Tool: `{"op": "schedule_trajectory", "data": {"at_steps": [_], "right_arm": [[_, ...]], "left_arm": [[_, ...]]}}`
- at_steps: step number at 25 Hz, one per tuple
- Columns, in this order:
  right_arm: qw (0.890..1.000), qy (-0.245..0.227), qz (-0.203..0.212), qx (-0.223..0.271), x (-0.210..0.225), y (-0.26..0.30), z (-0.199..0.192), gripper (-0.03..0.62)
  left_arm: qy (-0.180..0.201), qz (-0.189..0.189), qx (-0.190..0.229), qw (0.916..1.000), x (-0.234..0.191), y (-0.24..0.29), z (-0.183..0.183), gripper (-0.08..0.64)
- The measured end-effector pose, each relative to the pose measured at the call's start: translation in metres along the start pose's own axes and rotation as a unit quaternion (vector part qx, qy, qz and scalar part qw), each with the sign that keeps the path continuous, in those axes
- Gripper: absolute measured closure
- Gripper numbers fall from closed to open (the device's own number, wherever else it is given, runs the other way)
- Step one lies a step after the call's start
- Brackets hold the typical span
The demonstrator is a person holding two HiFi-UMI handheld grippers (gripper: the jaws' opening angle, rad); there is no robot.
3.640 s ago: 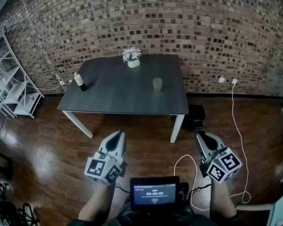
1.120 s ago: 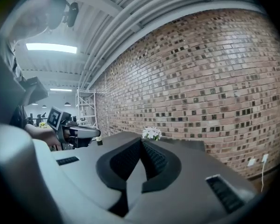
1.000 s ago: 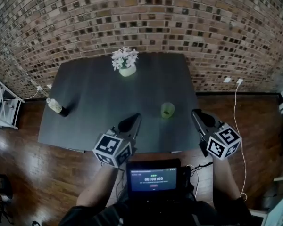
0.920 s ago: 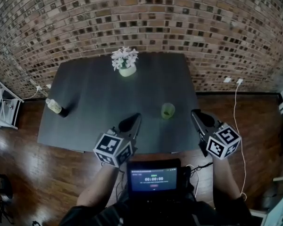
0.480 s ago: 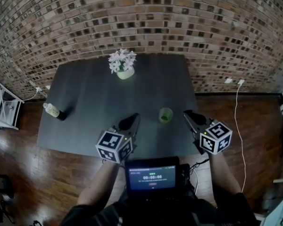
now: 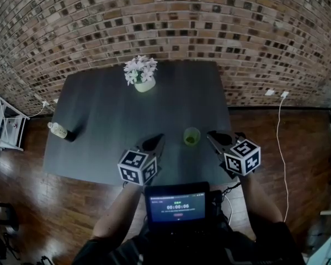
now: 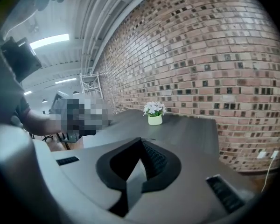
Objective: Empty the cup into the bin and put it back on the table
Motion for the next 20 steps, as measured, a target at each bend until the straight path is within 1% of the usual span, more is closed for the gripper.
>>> {"op": "schedule_trajectory", "data": {"at_steps": [5, 10, 14, 16, 19, 20], "right_arm": [[0.999, -0.004, -0.005, -0.045, 0.012, 0.018, -0.021, 0.591], [0.998, 0.001, 0.011, -0.064, 0.022, 0.031, -0.039, 0.591], [0.996, -0.016, 0.014, -0.085, 0.027, 0.043, -0.053, 0.589], [0.996, -0.02, 0.018, -0.085, 0.03, 0.049, -0.059, 0.532], [0.996, -0.01, 0.029, -0.079, 0.033, 0.055, -0.068, 0.483], [0.996, -0.008, 0.033, -0.082, 0.034, 0.056, -0.072, 0.439]], "left_arm": [[-0.006, 0.005, -0.023, 0.9997, -0.006, 0.019, -0.023, 0.568], [-0.01, 0.003, -0.043, 0.999, -0.005, 0.038, -0.042, 0.568], [-0.005, -0.004, -0.044, 0.999, -0.005, 0.045, -0.053, 0.568], [-0.003, -0.001, -0.042, 0.9991, -0.008, 0.048, -0.06, 0.568], [-0.019, 0.016, -0.038, 0.999, -0.014, 0.049, -0.071, 0.568], [-0.027, 0.023, -0.039, 0.9986, -0.016, 0.05, -0.074, 0.568]]}}
Point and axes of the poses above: the fingertips, and each gripper's own axes: y forward along the fingers, x to its right, z out of its top, the point moved 8 cm from there along -y, backward along the fingers, and after that the axes turned 3 degrees about z, right-handed, at the moved point
